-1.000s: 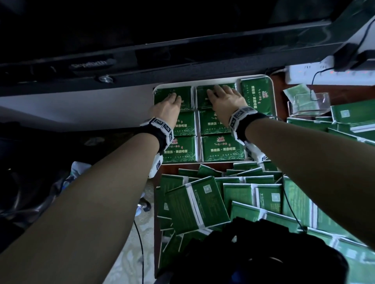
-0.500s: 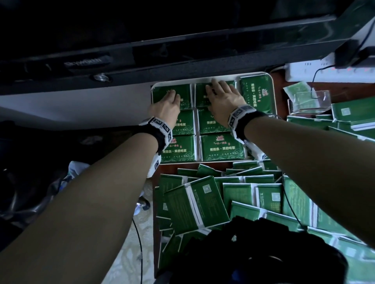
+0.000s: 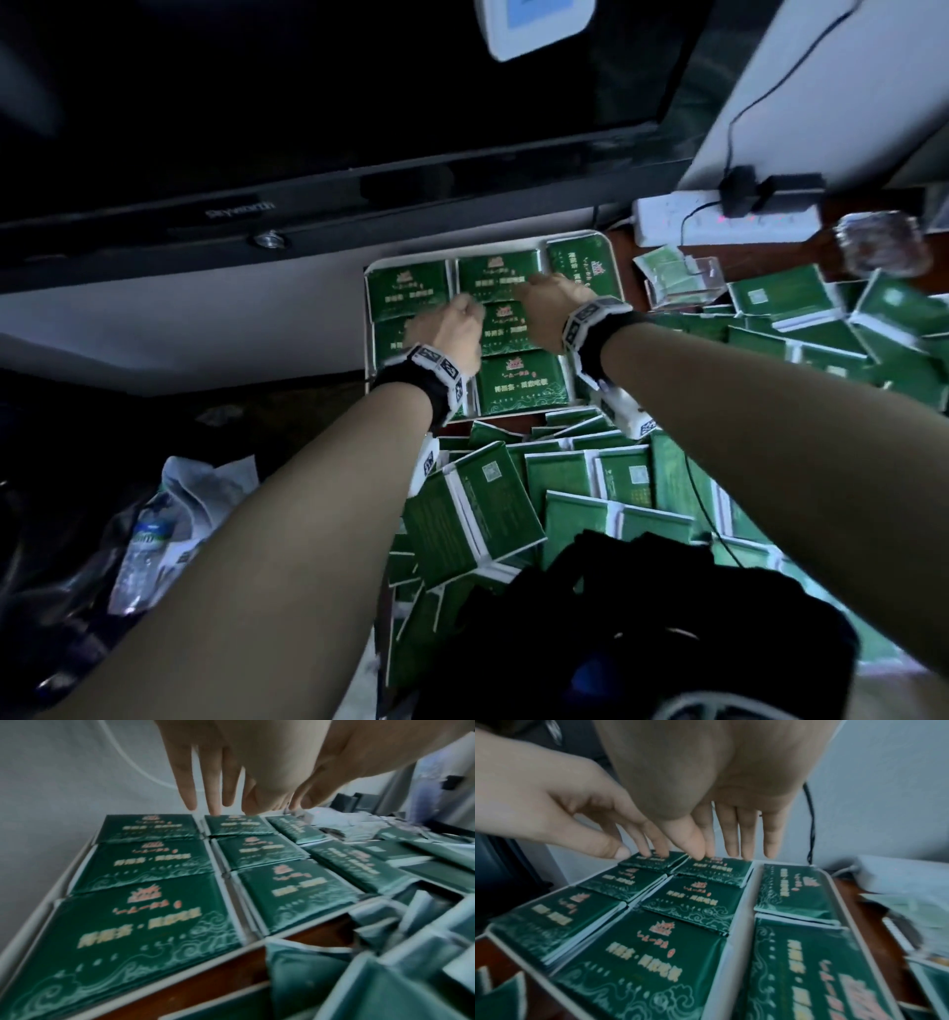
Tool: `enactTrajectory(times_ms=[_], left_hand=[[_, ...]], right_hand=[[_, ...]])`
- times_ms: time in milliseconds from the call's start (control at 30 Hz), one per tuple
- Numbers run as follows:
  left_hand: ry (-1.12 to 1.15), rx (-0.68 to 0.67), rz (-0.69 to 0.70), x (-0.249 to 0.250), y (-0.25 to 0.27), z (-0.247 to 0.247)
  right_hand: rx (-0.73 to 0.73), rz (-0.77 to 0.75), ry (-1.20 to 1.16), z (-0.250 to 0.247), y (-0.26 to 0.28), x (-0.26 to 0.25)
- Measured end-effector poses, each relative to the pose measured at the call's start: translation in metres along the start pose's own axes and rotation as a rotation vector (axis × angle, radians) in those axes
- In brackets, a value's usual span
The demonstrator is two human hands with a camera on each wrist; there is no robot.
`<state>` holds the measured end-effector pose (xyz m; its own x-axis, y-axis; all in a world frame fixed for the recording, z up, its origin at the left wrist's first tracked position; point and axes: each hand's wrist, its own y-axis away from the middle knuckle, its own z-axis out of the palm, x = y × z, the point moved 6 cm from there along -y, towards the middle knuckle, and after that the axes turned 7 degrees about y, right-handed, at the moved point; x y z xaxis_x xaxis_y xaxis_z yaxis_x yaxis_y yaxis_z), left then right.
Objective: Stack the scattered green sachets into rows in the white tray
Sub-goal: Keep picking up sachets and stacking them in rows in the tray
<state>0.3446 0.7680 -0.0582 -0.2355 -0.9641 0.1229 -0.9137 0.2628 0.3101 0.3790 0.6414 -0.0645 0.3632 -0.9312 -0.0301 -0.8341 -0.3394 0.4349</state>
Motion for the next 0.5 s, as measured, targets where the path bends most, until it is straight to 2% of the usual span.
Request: enactTrajectory(times_ms=[133,233,367,500], left_hand=[[-0.070,-0.151,0.117,0.061,0.017,-0.009],[-0.142,-0.193,0.148,0.108,0.026,-0.017],[-0.182,-0.273,0.231,0.182,0.034,-0.007],[-0.233,-0.369,0.304,0.267,0.040,0.016]], right_hand=[[-0.064,0.039,0.015,-0.011,0.051,0.018],[-0.043,0.062,0.029,-0.006,0.095,0.038],[-0.031,0.172,-0.052,0.024,0.162,0.088],[-0.156,0.305,-0.097,0.075,0.240,0.156]])
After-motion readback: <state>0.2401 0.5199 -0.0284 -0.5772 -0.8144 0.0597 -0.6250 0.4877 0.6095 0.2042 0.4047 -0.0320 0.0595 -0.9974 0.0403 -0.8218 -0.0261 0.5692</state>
